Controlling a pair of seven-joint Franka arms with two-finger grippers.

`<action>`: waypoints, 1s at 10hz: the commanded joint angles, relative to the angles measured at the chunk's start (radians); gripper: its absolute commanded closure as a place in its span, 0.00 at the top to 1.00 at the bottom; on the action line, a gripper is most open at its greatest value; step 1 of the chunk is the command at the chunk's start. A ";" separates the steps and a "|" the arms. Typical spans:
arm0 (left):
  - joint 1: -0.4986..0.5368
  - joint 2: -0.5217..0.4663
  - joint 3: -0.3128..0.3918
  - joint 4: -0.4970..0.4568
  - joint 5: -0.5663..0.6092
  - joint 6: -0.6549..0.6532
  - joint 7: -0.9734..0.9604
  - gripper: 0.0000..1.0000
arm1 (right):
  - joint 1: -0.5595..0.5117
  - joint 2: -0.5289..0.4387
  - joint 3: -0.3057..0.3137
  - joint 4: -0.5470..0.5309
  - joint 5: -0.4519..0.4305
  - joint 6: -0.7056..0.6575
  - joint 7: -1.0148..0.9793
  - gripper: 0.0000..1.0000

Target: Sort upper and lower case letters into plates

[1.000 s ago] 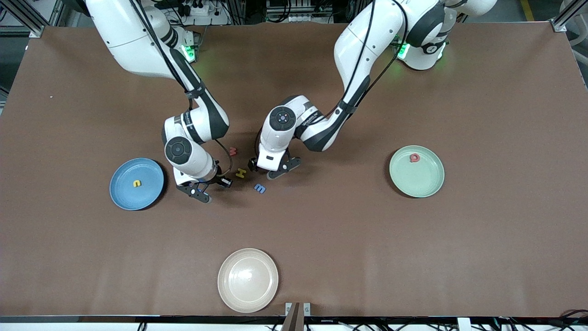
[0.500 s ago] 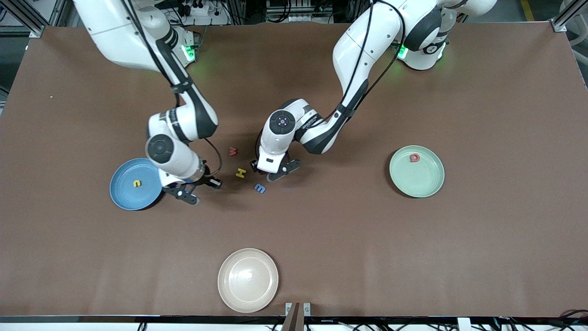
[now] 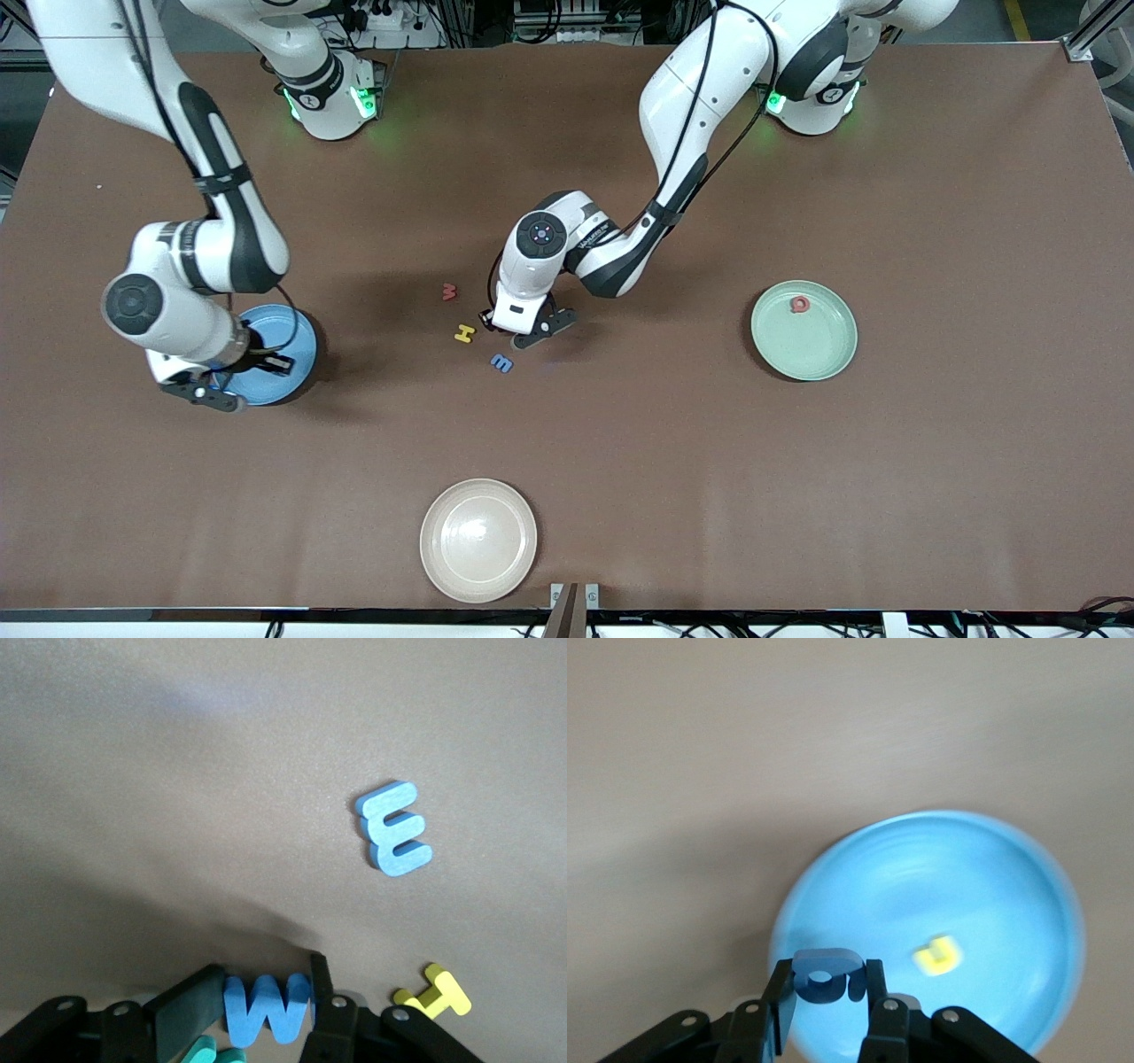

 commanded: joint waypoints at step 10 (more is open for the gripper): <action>0.049 -0.053 -0.008 0.034 -0.034 -0.218 0.080 0.10 | -0.042 -0.008 0.012 -0.018 -0.021 -0.028 -0.044 1.00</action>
